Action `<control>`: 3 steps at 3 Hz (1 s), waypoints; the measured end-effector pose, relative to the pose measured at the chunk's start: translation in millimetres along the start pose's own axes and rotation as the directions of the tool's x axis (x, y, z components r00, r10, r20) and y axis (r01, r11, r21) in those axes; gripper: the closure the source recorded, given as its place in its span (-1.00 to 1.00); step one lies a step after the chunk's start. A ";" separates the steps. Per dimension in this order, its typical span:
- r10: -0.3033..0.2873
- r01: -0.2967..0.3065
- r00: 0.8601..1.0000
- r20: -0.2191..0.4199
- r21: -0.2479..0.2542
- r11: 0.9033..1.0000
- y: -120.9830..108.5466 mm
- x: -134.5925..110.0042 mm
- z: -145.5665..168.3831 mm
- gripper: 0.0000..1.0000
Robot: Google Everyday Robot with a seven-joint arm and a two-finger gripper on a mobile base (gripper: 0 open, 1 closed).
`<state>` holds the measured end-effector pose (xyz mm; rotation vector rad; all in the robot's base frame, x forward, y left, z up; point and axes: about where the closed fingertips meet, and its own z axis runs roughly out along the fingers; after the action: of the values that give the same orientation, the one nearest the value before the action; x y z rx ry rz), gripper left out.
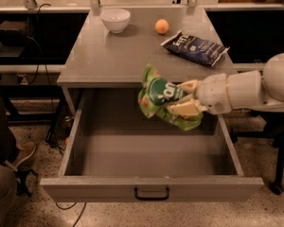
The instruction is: Pick green rice chip bag from top drawer and place on counter
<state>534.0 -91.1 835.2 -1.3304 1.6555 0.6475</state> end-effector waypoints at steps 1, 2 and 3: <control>-0.058 0.053 0.998 0.028 0.134 0.990 -36.0 -52.0 -14.3 1.00; -0.061 0.049 0.995 0.082 0.137 0.989 -78.8 -84.4 8.9 1.00; -0.073 0.064 0.993 0.094 0.092 0.994 -112.5 -113.1 46.3 1.00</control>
Offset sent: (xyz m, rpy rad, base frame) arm 0.1450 0.0643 0.1123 0.1309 -0.1648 -0.0524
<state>658.6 -30.3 926.8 -1.2667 1.5361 0.5818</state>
